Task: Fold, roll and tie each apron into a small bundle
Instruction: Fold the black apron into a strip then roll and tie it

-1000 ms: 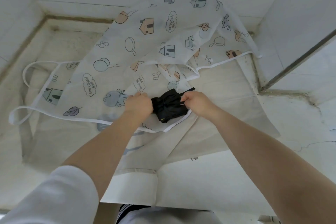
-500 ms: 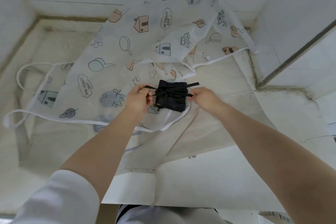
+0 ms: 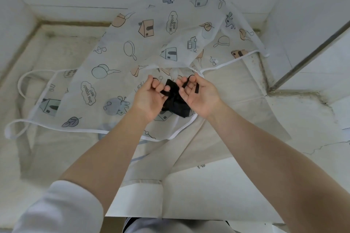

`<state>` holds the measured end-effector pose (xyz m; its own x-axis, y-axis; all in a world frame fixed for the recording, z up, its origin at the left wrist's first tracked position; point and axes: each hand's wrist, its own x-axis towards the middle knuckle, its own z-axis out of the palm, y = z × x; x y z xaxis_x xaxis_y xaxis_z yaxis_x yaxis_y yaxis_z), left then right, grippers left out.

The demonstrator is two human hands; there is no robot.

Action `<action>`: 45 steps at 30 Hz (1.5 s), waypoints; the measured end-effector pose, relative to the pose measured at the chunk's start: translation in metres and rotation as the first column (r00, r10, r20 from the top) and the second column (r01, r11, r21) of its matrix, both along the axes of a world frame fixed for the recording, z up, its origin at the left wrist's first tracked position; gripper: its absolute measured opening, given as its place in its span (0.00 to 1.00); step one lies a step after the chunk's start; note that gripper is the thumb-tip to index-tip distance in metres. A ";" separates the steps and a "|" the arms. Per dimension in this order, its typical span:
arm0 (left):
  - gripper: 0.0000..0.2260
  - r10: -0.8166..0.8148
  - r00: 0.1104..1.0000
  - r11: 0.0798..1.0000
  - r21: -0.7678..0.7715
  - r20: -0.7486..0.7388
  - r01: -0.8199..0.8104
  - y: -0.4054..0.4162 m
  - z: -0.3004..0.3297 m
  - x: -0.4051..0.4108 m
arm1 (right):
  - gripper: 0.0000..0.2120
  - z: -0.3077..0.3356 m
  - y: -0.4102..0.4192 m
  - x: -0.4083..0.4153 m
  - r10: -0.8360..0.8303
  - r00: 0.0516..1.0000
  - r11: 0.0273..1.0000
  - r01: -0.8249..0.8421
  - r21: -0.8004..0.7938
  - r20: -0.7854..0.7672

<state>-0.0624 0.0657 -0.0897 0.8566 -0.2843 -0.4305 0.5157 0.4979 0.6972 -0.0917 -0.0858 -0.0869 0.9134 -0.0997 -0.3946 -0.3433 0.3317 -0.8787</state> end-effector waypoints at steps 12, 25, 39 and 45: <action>0.19 -0.046 0.999 0.888 0.457 -0.010 0.046 -0.012 0.005 0.004 | 0.20 0.016 0.012 0.002 0.091 0.994 0.898 -0.106 -0.427 -0.056; 0.17 -0.619 0.716 0.588 0.795 0.322 0.151 -0.027 0.058 -0.006 | 0.10 0.035 0.004 -0.004 0.162 0.970 0.543 -0.243 -0.804 -0.183; 0.10 -0.860 0.312 0.280 0.885 0.403 -0.371 -0.036 0.118 0.005 | 0.07 0.105 -0.010 -0.016 0.146 0.931 0.591 0.190 -0.784 0.336; 0.28 -0.714 0.439 0.599 0.800 0.545 -0.020 -0.037 0.135 0.000 | 0.13 0.140 -0.004 -0.021 -0.174 0.927 0.777 0.337 -0.532 0.334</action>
